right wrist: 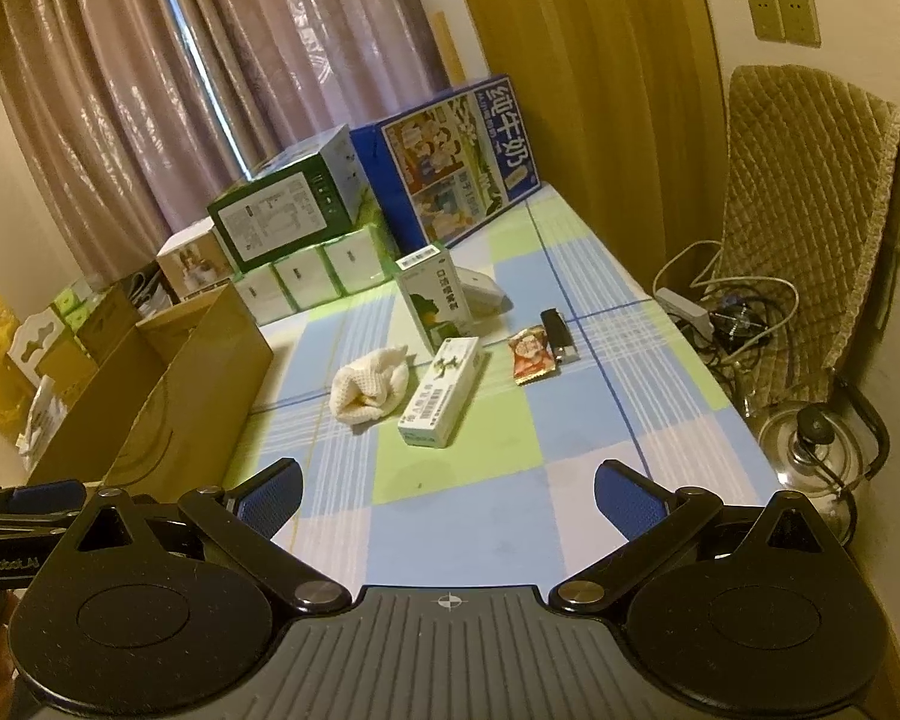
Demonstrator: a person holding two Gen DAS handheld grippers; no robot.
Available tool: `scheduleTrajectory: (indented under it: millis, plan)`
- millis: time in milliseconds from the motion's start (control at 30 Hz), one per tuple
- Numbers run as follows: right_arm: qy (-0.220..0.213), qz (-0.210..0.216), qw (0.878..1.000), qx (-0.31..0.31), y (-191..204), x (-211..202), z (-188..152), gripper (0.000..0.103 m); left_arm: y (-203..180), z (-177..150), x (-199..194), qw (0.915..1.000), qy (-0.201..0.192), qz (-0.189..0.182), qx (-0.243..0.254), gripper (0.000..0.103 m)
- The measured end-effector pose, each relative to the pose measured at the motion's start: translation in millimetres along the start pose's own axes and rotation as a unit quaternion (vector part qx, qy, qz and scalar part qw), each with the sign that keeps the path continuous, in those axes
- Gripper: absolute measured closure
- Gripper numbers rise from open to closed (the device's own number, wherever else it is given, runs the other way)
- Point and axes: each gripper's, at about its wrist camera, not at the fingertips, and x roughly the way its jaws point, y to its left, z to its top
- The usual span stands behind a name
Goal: Organize objects
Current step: 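Move both open tools back from the cardboard box toward the table items, then lower the right tool onto the white ointment box and close around it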
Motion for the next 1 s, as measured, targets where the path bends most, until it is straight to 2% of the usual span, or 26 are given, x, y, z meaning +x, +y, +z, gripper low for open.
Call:
scheduleTrajectory:
  millis: [200, 433, 600, 767, 1000]
  plan:
    - [0.006, 0.003, 1.0, -0.016, 4, 15, 3, 0.002, 0, 6, 12, 0.9997, -0.006, 0.01, 0.021, 0.002]
    - [0.011, 0.003, 0.999, -0.031, 7, 44, 13, 0.004, 6, 25, 38, 0.9997, -0.004, 0.02, 0.017, 0.002]
    - [0.023, 0.008, 0.999, -0.035, 4, 75, 24, 0.024, 10, 39, 64, 0.9998, 0.006, 0.019, 0.002, 0.002]
    - [0.039, 0.013, 0.998, -0.049, 4, 115, 30, 0.027, 15, 55, 94, 0.9995, 0.007, 0.029, -0.003, 0.002]
    - [0.064, 0.026, 0.997, -0.046, 2, 182, 38, 0.042, 23, 69, 134, 0.9994, 0.011, 0.033, 0.005, 0.002]
